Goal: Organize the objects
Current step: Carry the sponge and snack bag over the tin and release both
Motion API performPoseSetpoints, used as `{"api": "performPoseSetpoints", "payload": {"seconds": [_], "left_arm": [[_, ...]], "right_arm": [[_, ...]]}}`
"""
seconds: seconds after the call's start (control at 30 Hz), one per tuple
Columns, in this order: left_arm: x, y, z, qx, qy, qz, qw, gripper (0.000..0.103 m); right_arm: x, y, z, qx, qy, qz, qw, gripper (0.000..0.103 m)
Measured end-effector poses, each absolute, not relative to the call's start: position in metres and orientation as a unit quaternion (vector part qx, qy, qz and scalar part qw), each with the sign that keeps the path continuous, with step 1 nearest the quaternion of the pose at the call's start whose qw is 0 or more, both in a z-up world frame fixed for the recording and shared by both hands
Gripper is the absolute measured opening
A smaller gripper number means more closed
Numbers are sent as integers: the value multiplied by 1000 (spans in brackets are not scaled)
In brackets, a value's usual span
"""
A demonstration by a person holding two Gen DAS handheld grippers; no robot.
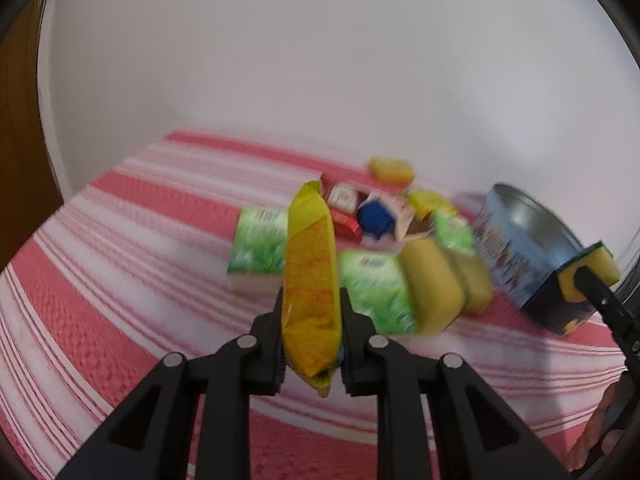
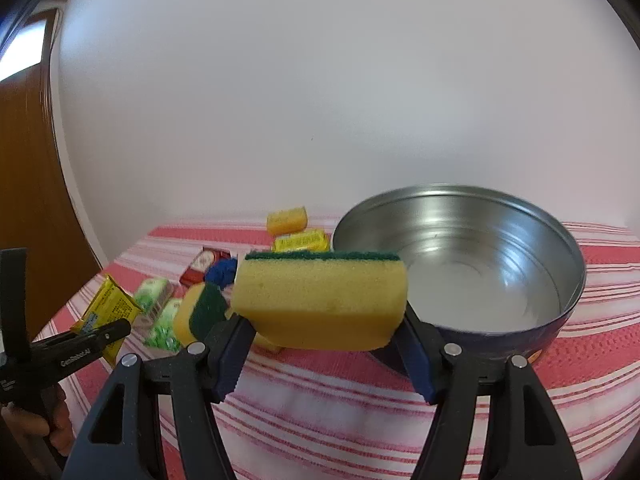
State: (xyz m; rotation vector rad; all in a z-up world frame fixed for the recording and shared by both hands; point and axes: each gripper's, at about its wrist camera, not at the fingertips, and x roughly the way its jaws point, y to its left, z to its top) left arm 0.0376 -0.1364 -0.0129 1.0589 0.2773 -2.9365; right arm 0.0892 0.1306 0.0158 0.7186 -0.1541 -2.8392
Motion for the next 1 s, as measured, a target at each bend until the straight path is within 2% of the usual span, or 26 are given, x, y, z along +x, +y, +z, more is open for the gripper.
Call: {"api": "performPoseSetpoints", "payload": {"seconds": [0.17, 0.43, 0.73, 1.0], "left_arm": [[34, -103, 14, 304, 56, -951, -25, 19], [10, -8, 40, 271, 9, -957, -105, 19], [-29, 80, 27, 283, -23, -946, -159, 19], [-55, 115, 6, 314, -32, -935, -164, 19]], "right_arm": [[88, 155, 28, 223, -75, -969, 82, 69], [77, 214, 38, 202, -82, -976, -1, 69], [46, 259, 22, 226, -62, -970, -68, 69], [23, 275, 9, 259, -36, -962, -83, 69]]}}
